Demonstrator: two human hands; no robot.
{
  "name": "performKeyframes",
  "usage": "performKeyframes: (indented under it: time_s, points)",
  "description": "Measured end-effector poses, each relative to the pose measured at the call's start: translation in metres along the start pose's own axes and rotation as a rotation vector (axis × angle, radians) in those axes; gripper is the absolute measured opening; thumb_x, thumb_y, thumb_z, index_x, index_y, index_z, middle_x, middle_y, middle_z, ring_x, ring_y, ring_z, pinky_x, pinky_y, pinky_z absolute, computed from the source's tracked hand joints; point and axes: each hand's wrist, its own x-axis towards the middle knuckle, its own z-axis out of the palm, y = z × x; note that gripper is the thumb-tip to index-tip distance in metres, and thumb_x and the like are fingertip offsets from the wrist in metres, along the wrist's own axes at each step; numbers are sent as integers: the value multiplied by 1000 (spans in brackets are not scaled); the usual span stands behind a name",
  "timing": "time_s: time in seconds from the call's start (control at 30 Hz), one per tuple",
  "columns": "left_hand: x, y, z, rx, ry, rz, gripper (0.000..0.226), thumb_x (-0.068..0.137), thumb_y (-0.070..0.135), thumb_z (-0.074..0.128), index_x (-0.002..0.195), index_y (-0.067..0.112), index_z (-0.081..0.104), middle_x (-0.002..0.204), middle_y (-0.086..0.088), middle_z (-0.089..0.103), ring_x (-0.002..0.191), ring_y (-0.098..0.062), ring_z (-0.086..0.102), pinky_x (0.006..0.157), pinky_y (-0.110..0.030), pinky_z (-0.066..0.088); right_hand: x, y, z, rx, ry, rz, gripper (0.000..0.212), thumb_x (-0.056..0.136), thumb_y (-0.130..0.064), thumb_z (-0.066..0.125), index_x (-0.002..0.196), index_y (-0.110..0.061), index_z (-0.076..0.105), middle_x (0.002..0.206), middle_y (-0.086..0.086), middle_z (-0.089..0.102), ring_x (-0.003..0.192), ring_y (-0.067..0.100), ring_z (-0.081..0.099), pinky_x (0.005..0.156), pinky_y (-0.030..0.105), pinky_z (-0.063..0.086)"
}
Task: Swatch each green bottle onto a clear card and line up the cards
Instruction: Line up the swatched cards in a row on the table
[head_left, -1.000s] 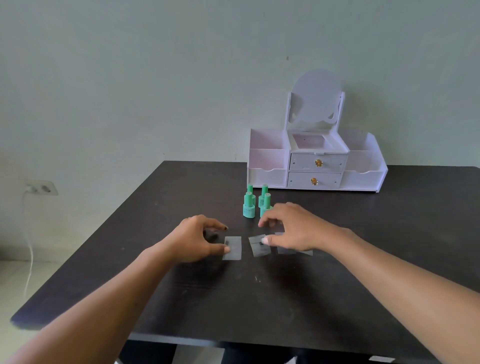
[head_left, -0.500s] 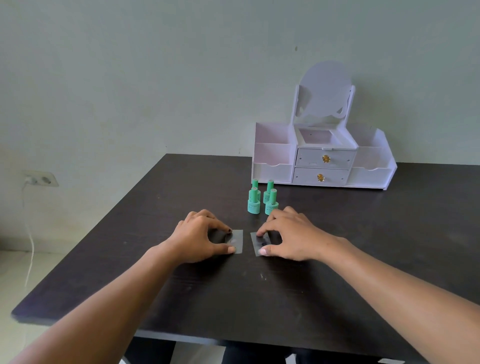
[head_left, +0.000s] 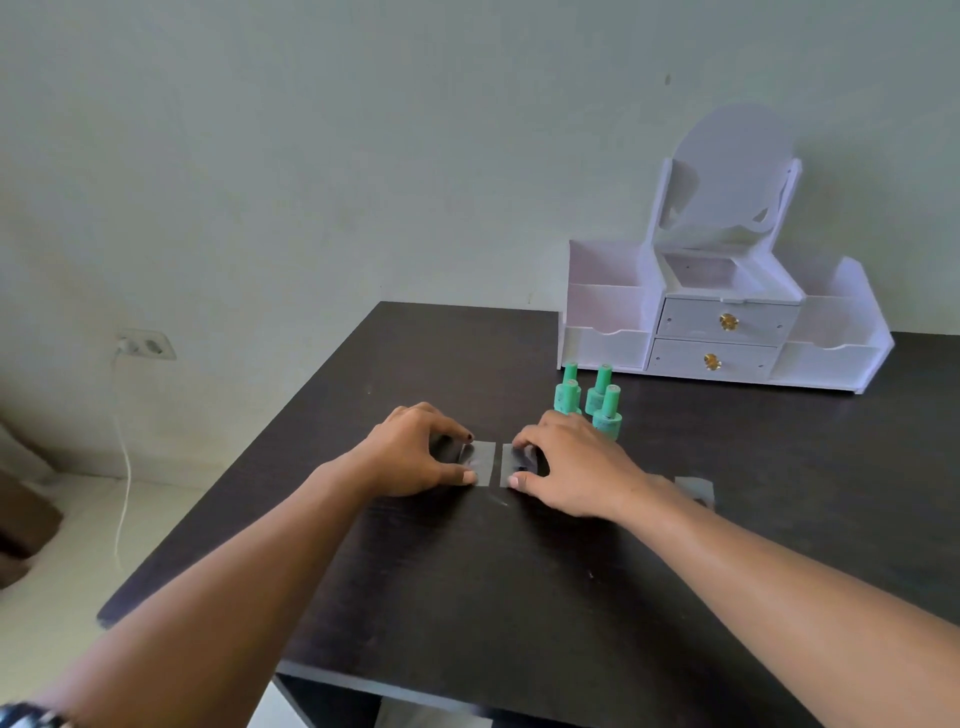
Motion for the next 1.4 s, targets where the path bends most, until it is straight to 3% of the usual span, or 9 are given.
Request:
performKeyframes:
  time_s: [0.33,0.57,0.67,0.77,0.83,1.03,1.2,1.4]
  points:
    - [1,5,-7,-57,0,-21,54,75,54,79,124,37,66,126,5,62,119,-16,54,102,-32,43,4,-1,0,48,22,12,54,90,-53,66,134,-23,61,126,0,58,121,22,54,95,39,49]
    - [-4,14,-11,-110,58,-18,49,80,53,75,124,33,67,127,6,66,119,-15,59,104,-36,46,-2,2,-8,112,27,20,51,92,-50,66,136,-25,59,130,1,57,121,21,55,99,40,48]
    - [-5,27,-13,-112,158,28,42,81,50,74,119,32,70,117,6,70,108,-13,62,96,-33,50,-12,11,-21,139,59,21,46,92,-50,66,131,-25,62,126,-4,57,106,14,56,95,41,50]
    - [-3,50,-12,-121,186,94,40,82,49,74,115,27,73,106,7,71,94,-7,63,83,-21,48,-29,33,-43,191,137,26,33,91,-42,71,115,-21,71,105,-10,63,77,0,53,82,28,48]
    - [0,68,-8,-128,156,141,42,82,50,74,116,26,73,104,8,72,92,-4,64,82,-21,51,-44,55,-56,202,147,54,25,89,-36,74,108,-20,74,98,-8,66,72,-3,53,71,20,42]
    - [9,115,28,-76,104,243,52,75,57,77,118,27,72,109,7,70,95,-6,61,89,-25,49,-87,111,-65,178,68,186,28,86,-40,77,110,-27,72,101,-7,64,83,8,60,70,12,41]
    - [17,138,60,39,14,297,66,72,71,69,127,36,64,126,7,60,118,-15,52,102,-40,46,-106,128,-51,159,-14,200,42,84,-50,75,122,-32,68,109,-8,59,97,11,58,89,31,49]
    - [21,147,69,150,-6,318,61,77,71,64,128,38,63,126,7,55,119,-15,45,100,-37,43,-108,131,-37,117,-27,170,48,85,-54,73,129,-34,65,118,-10,55,113,12,46,99,33,42]
